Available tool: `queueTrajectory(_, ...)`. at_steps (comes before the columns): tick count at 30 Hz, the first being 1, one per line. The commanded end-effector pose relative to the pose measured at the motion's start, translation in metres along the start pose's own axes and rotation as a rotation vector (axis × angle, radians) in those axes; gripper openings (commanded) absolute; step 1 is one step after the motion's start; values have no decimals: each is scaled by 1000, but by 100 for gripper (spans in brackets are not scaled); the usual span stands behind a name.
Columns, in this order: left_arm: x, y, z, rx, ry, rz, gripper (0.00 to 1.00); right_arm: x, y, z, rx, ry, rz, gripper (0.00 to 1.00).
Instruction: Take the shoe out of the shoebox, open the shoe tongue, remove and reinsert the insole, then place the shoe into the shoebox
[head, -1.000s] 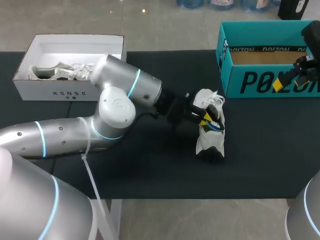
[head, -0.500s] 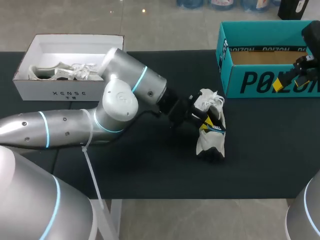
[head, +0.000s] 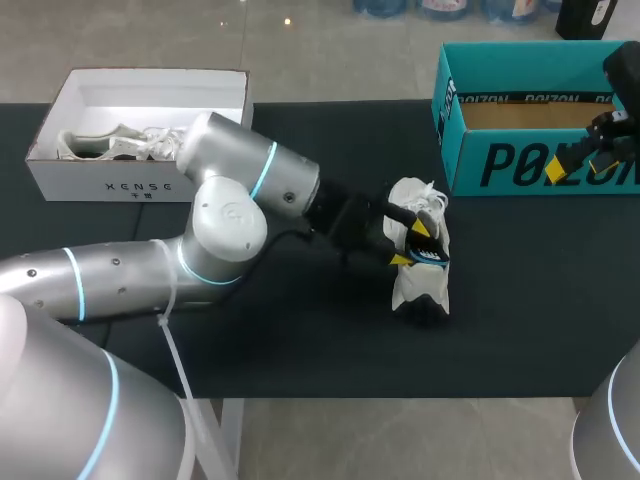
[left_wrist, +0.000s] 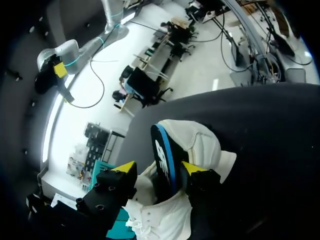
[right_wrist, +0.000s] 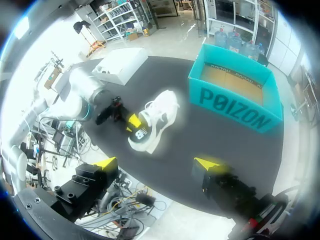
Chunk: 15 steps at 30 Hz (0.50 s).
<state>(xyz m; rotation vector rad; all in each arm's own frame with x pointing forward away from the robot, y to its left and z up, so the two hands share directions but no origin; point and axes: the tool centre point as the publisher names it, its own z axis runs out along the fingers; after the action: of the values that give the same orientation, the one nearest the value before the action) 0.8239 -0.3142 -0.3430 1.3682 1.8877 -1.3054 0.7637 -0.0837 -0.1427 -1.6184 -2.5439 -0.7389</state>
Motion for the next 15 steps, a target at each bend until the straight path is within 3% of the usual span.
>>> queueTrajectory(1, 2, -9, -3, -14, -10, 0, 67, 0, 1, 1, 3, -1, 1, 100)
queueTrajectory(5, 2, -10, 1, -11, -36, -18, 58, 0, 1, 1, 3, -1, 1, 100)
queueTrajectory(7, 2, -9, 4, -8, -49, -28, 45, 0, 1, 1, 3, -1, 1, 100)
queueTrajectory(15, 2, -7, 10, 5, -39, -39, 30, 0, 1, 1, 3, -1, 1, 100)
